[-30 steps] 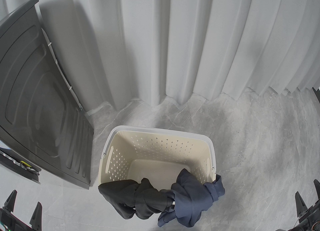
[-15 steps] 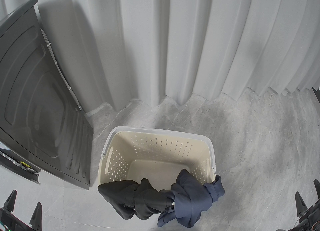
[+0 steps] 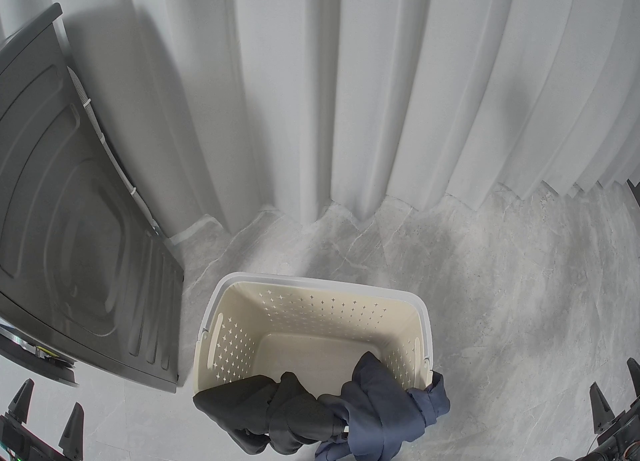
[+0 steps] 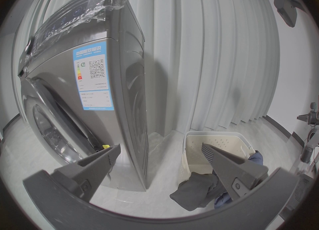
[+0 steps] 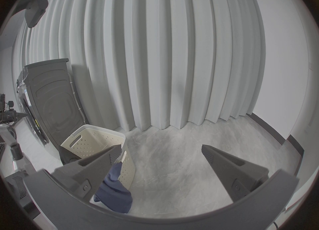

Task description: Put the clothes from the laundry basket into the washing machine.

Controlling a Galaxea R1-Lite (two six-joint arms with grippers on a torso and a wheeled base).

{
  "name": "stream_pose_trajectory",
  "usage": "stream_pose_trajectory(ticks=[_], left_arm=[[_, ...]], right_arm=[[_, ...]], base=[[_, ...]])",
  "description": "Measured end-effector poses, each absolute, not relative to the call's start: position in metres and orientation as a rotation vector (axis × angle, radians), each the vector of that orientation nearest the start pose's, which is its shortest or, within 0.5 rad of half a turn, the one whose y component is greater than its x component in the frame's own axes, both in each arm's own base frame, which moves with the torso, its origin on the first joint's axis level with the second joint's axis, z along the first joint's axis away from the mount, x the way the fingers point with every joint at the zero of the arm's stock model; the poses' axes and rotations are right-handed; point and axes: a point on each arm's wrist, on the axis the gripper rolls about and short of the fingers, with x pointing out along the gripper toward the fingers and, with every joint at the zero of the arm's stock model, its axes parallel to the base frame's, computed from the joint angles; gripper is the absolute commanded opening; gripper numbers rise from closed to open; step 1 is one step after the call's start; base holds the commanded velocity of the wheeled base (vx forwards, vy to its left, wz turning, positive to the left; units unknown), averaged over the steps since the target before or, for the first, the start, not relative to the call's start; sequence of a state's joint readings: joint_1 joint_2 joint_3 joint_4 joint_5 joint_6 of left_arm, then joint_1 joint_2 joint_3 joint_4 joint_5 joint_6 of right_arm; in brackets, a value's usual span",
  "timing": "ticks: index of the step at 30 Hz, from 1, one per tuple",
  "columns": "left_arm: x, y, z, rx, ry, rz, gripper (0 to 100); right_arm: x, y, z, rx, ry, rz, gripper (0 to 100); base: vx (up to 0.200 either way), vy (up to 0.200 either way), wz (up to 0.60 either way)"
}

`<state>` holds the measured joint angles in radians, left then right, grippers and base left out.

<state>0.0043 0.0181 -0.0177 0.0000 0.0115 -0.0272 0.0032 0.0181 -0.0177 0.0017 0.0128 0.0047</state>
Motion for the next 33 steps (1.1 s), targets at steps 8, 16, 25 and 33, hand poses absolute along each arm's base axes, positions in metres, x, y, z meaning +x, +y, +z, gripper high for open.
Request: stream_pose_trajectory(ticks=[8,16,25,33], left_arm=[[-0.0227,0.0002,0.0808,-0.029,0.000,0.016,100],[-0.0227,0.0002,0.0809,-0.027,-0.001,0.016,100],[-0.0227,0.0002,0.0808,-0.029,0.000,0.016,100],[-0.0227,0.0001,0.0809,-0.026,-0.001,0.015,100]], right_arm=[[-0.0227,0.0002,0.0806,0.005,0.002,0.015,100],[-0.0227,0.0002,0.0806,0.005,0.002,0.014,100],[-0.0227,0.0002,0.0806,0.004,0.002,0.014,100],[-0.0227,0.0002,0.0806,0.006,0.002,0.015,100]], base=[[0.150,0.000,0.00],[0.000,0.000,0.00],[0.133,0.000,0.00],[0.000,0.000,0.00]])
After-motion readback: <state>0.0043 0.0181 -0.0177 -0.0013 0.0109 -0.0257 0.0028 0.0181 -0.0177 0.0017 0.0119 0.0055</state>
